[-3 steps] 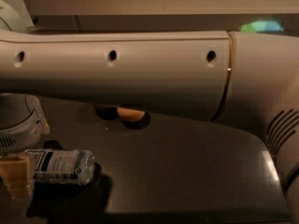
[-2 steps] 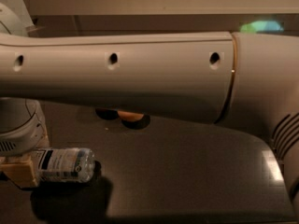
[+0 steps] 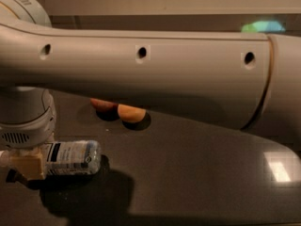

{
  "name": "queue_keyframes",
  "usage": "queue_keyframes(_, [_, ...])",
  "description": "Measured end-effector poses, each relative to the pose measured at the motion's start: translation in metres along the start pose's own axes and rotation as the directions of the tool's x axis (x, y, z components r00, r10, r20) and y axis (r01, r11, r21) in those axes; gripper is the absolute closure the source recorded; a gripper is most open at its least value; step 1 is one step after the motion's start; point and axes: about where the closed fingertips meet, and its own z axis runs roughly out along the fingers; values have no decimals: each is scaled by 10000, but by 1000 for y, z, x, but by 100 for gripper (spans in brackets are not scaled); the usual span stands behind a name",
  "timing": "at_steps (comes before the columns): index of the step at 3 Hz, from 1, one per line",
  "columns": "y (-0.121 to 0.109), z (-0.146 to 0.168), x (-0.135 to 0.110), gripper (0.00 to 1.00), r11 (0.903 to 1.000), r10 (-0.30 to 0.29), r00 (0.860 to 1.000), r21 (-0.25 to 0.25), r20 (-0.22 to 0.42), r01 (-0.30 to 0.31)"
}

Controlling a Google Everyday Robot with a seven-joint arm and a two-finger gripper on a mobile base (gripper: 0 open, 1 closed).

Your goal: Place blue plastic bottle upright

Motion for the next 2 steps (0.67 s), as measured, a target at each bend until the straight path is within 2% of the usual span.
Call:
queue_keyframes(1, [-10,-26,4,100,10000,-61,9932,-38,1162,66])
queue_keyframes(2, [-19,-53,6,100,9998,-208,9685,8,2480,213])
